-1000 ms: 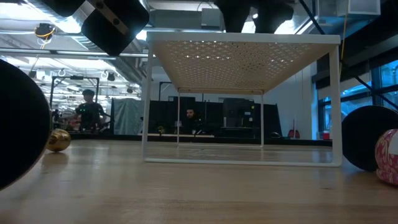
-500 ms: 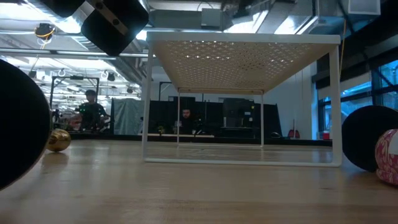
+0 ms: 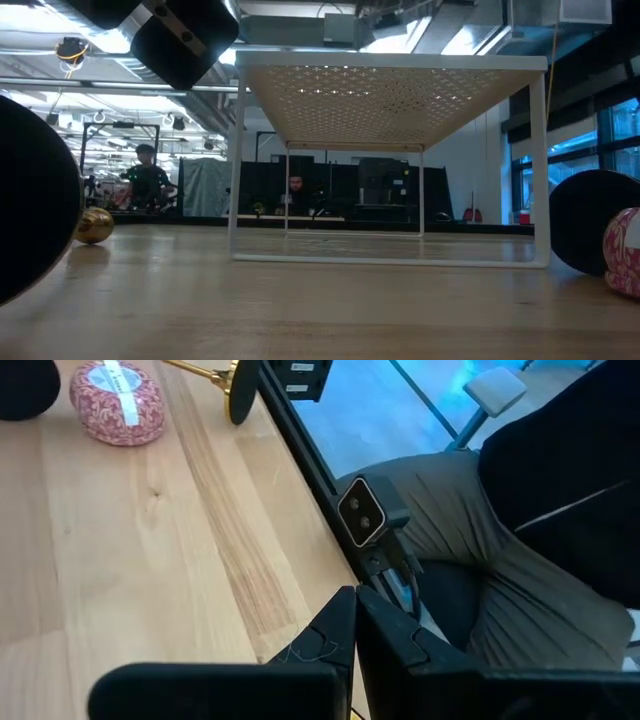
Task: Pick & Place candle stick holders
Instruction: Put the black scented candle on the shelf
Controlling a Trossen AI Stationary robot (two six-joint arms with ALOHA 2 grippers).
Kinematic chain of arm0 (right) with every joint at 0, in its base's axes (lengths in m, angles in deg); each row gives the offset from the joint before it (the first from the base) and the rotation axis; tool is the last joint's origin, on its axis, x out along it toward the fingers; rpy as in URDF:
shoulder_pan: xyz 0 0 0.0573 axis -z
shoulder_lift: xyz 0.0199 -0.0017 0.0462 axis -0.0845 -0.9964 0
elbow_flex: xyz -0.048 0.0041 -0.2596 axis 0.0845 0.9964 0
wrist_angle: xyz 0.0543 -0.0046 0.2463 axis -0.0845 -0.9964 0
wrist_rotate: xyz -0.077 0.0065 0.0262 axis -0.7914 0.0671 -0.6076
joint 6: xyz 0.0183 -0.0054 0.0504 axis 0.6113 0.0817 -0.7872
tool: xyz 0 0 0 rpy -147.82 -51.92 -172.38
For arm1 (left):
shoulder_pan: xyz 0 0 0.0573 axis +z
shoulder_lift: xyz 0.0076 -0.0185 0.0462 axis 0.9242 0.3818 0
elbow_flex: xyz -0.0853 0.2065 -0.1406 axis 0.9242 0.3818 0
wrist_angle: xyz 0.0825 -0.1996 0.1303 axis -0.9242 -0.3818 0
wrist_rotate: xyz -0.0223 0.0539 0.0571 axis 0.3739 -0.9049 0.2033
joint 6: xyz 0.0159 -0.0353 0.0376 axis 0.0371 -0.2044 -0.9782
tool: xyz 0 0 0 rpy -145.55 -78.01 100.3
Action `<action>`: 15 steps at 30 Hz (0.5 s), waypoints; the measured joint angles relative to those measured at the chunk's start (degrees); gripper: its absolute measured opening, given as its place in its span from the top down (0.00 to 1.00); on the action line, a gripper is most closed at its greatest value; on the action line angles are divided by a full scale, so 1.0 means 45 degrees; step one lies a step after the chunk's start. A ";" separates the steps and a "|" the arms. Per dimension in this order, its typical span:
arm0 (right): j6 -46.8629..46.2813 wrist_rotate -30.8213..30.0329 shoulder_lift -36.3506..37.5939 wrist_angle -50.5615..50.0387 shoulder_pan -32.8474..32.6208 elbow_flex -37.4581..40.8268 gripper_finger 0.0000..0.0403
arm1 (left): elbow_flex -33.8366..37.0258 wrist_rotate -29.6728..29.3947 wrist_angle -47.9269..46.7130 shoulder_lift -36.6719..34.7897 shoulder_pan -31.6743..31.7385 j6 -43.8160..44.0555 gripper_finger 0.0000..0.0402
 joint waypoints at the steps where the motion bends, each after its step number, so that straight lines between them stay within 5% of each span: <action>1: -0.0540 -0.0627 0.0000 -0.0596 -0.0162 0.0011 0.15 | 0.0000 0.0000 0.0000 0.0000 -0.0003 0.0049 0.99; 6: -0.2983 -0.3153 0.0000 -0.3179 -0.0936 0.0058 0.30 | 0.0000 -0.0253 0.0001 0.0000 -0.0232 0.0219 0.99; 15: -0.1686 -0.5114 0.0165 -0.3098 -0.1311 0.0315 0.85 | 0.0000 -0.0769 0.0095 0.0000 -0.0350 0.0243 0.99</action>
